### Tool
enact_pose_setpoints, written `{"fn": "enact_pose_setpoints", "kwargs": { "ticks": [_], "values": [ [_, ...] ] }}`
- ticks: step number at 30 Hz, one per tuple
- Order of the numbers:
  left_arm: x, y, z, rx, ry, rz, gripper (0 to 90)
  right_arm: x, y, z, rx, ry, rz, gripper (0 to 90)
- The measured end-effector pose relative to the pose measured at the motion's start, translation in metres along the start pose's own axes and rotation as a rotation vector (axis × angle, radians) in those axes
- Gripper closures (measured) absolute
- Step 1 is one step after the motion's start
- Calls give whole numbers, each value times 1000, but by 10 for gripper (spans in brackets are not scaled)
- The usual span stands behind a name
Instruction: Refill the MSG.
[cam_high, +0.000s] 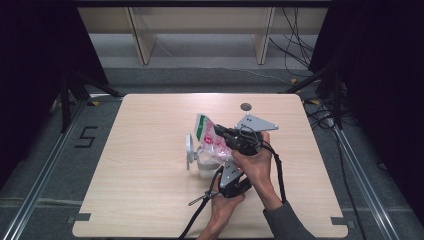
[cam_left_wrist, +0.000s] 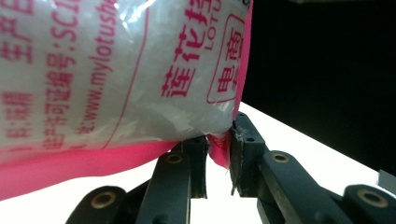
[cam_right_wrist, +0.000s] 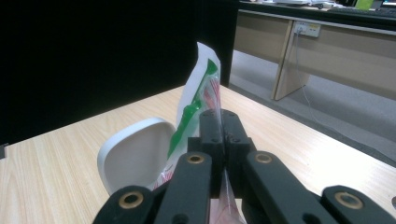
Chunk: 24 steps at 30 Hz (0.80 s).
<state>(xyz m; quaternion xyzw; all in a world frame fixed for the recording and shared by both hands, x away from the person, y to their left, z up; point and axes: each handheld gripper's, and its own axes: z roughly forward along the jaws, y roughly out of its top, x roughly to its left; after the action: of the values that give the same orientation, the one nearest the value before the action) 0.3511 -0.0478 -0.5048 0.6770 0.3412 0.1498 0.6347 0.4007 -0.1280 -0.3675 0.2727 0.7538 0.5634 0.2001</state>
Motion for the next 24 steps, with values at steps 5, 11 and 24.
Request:
{"fn": "enact_pose_setpoints", "kwargs": {
  "ticks": [5, 11, 24],
  "values": [
    [1, 0, 2, 0, -4, -3, 779, -1, 0, -1, 3, -8, 6, 900],
    [1, 2, 5, 4, -7, 0, 779, -5, 0, -2, -7, -17, 20, 900],
    [4, 4, 7, -8, -7, -4, 779, -6, 2, 2, -6, -10, 5, 900]
  ]
}}
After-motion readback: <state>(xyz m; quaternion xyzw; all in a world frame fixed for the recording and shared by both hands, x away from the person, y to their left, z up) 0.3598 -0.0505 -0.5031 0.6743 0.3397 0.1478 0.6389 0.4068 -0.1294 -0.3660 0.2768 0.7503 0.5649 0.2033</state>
